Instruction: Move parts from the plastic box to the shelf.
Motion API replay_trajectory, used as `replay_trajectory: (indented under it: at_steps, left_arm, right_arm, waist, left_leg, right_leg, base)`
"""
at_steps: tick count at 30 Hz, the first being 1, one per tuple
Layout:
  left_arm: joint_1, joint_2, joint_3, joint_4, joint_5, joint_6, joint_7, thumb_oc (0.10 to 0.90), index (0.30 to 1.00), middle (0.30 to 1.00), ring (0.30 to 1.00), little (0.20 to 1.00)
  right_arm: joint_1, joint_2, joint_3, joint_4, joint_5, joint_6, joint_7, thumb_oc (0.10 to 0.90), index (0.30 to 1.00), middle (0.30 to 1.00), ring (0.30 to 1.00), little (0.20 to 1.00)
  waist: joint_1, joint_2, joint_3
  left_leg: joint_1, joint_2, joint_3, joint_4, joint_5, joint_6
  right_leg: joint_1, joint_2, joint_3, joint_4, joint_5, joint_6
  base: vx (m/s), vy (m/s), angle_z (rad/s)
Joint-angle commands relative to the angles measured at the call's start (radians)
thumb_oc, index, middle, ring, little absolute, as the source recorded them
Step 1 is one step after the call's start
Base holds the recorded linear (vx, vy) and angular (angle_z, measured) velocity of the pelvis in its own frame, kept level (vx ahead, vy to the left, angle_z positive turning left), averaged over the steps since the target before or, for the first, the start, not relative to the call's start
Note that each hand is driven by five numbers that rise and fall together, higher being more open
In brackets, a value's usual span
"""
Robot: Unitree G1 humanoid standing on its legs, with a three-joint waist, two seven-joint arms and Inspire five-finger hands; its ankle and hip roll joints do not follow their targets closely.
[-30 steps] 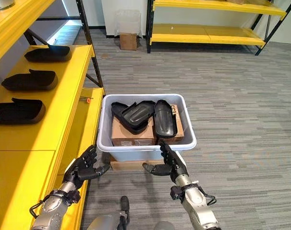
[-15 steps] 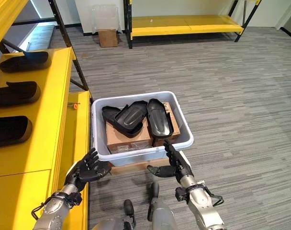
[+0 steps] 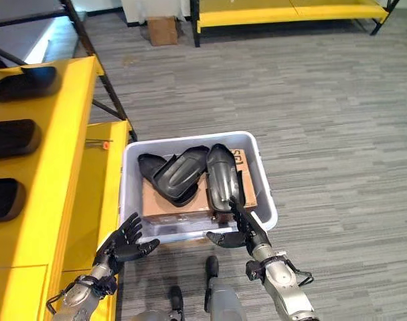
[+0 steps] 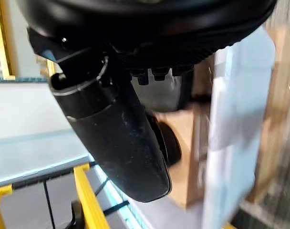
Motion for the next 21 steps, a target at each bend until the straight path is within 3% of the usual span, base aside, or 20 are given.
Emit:
replay_trajectory:
  at_steps: [1,6,10,16,21]
  left_arm:
    - [-0.078,0.027,0.011,-0.114,-0.045,-0.078,0.002,0.900,1.000,1.000,1.000,1.000]
    - [-0.098,0.016,0.001,-0.117,-0.035,-0.094,0.023,0.900,1.000,1.000,1.000,1.000]
    - [-0.103,0.017,-0.001,-0.163,-0.043,-0.110,0.024,0.900,1.000,1.000,1.000,1.000]
    - [-0.138,0.008,-0.018,-0.231,-0.062,-0.103,0.040,0.900,1.000,1.000,1.000,1.000]
    - [-0.161,0.014,-0.033,-0.250,-0.062,-0.144,0.043,0.900,1.000,1.000,1.000,1.000]
  right_arm:
    - [-0.056,-0.029,-0.021,-0.108,-0.026,-0.106,-0.005,0.900,1.000,1.000,1.000,1.000]
    - [-0.068,-0.049,-0.039,-0.119,-0.061,-0.114,-0.049,0.900,1.000,1.000,1.000,1.000]
    - [-0.065,-0.057,-0.074,-0.147,-0.122,-0.157,-0.148,0.900,1.000,1.000,1.000,1.000]
    - [-0.079,-0.060,-0.076,-0.180,-0.158,-0.156,-0.162,0.900,1.000,1.000,1.000,1.000]
    - [-0.112,-0.077,-0.050,-0.193,-0.203,-0.222,-0.188,0.900,1.000,1.000,1.000,1.000]
  waist:
    - [-0.030,0.007,-0.006]
    - [-0.051,0.021,-0.001]
    - [-0.066,0.035,-0.003]
    - [-0.078,0.059,-0.004]
    - [-0.079,0.072,-0.001]
  left_leg:
    - [0.040,0.055,-0.005,0.076,-0.152,-0.008]
    - [0.041,0.069,0.016,0.062,-0.141,-0.026]
    - [0.045,0.070,0.023,0.063,-0.149,-0.033]
    - [0.029,0.070,0.034,0.077,-0.153,-0.035]
    - [0.029,0.074,0.046,0.097,-0.153,-0.038]
  right_leg:
    - [-0.090,-0.035,0.017,0.169,-0.163,0.065]
    - [-0.108,-0.032,0.025,0.180,-0.173,0.053]
    - [-0.117,-0.031,0.039,0.194,-0.188,0.045]
    - [-0.127,-0.032,0.044,0.207,-0.206,0.037]
    - [-0.136,-0.037,0.032,0.233,-0.227,0.028]
  base:
    - [0.07,-0.046,0.02]
    - [0.08,-0.024,0.05]
    - [0.08,-0.022,-0.02]
    - [0.05,-0.014,0.03]
    - [0.03,-0.088,0.04]
